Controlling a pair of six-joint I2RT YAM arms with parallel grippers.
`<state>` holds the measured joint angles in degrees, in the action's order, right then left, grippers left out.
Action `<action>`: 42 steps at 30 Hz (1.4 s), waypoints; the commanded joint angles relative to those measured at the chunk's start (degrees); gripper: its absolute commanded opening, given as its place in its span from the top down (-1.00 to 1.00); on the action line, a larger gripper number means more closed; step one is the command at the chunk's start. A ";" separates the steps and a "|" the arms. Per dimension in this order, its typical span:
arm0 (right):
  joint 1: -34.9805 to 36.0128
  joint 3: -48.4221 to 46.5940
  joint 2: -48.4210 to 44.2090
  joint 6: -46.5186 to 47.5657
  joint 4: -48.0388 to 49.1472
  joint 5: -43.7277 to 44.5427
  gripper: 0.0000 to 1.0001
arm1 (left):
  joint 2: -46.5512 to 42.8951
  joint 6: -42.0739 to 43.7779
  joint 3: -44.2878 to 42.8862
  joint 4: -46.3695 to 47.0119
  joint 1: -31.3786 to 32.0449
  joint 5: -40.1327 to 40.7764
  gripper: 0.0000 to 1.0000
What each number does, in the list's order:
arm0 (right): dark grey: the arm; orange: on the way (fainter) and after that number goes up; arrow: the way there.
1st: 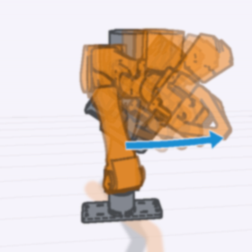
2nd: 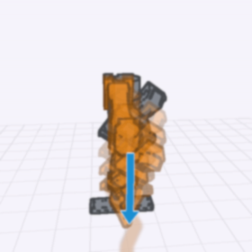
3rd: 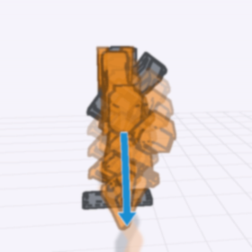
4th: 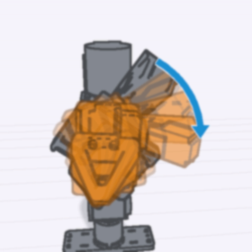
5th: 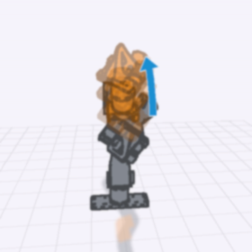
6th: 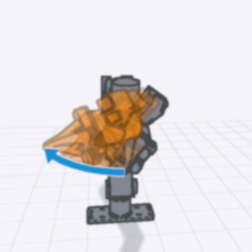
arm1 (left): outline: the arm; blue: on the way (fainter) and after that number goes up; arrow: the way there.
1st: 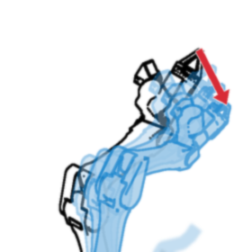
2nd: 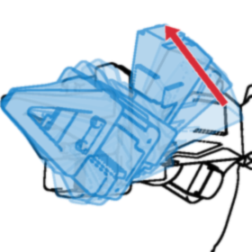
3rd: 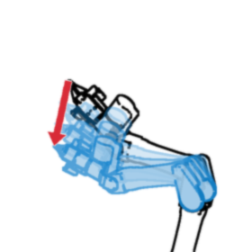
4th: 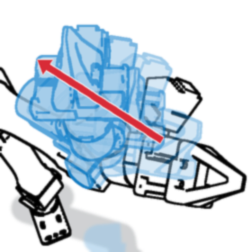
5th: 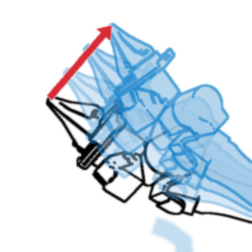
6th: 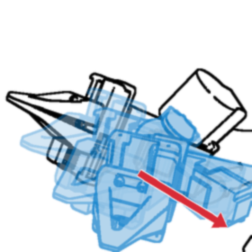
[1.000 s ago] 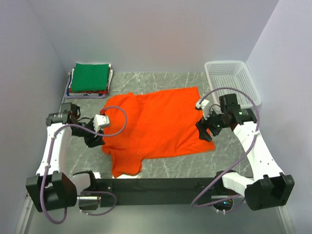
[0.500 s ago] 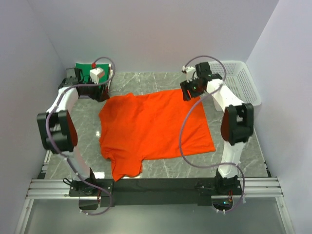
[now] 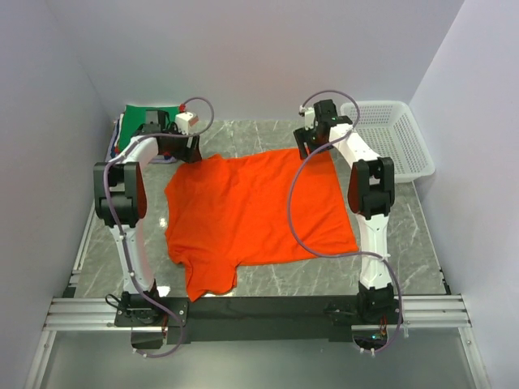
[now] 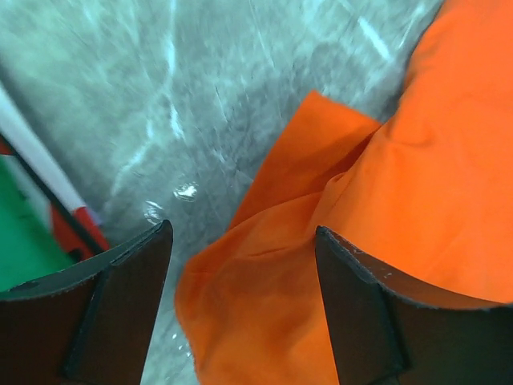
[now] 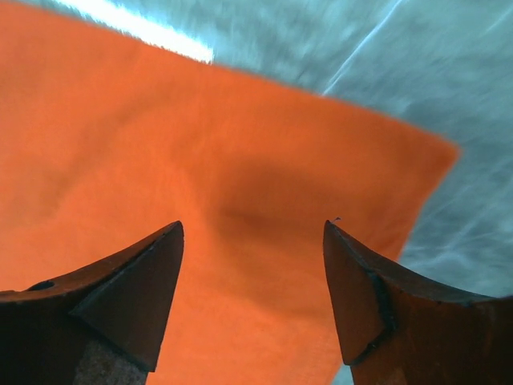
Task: Fold and stack the t-shirts
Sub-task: Flatten the tshirt out
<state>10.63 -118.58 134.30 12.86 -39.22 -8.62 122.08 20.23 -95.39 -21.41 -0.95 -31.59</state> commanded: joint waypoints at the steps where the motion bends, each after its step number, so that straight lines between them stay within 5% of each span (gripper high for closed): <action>1: -0.09 -1.65 0.79 -0.21 -4.80 -1.83 -0.52 | 1.75 1.74 -3.31 -2.93 0.51 1.98 -0.54; 5: -0.17 -0.42 1.58 0.58 -7.62 -3.15 -0.36 | 3.77 3.59 -4.35 -7.14 2.88 1.10 -0.40; 6: -0.09 -0.42 1.75 1.37 -8.23 -3.50 -0.09 | 4.21 3.76 -4.88 -7.94 2.88 0.84 -0.30; 9: -0.17 -0.42 1.58 1.90 -11.13 -4.56 0.67 | 3.69 4.38 -6.38 -9.87 2.80 -0.13 0.40; 11: -0.17 -0.86 0.71 2.69 -12.80 -5.96 1.00 | 0.55 4.56 -5.69 -9.97 2.36 -1.62 0.66; 13: -0.26 1.67 -2.96 3.74 -13.95 -6.75 1.00 | -2.97 5.95 -2.54 -9.53 1.92 -4.17 0.99; 20: -0.61 22.42 -21.18 7.44 -7.80 -10.01 1.00 | -28.46 20.09 19.17 -10.04 2.53 -7.51 0.99; 22: -0.79 24.18 -22.58 7.53 -6.75 -7.83 0.99 | -31.89 26.57 25.13 -12.51 3.58 -8.13 0.99; 26: -2.98 20.16 -20.49 6.21 -7.71 -8.95 0.34 | -42.07 38.28 38.76 -16.03 10.25 -3.24 0.99; 28: -3.42 15.52 -18.12 5.86 -9.55 -9.57 0.24 | -45.95 43.99 49.88 -14.11 15.94 1.60 0.99; 31: -3.43 10.32 -15.31 6.38 -11.22 -9.22 0.08 | -51.41 50.95 59.15 -14.09 18.26 7.24 0.70; 35: -3.16 4.16 -11.44 6.04 -11.93 -7.91 -0.14 | -54.75 49.30 57.79 -18.74 16.34 7.35 0.19; 37: -2.99 0.40 -8.37 5.16 -11.67 -7.73 -0.17 | -54.93 45.63 52.19 -22.68 13.54 2.08 -0.23; 42: -2.11 -6.21 -1.86 2.52 -12.02 -7.99 -0.24 | -52.13 36.30 41.01 -25.53 7.55 -6.54 -0.51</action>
<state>7.62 -120.84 129.62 17.43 -50.57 -16.97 69.38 62.04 -48.36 -45.06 9.47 -30.83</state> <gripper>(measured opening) 0.614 0.747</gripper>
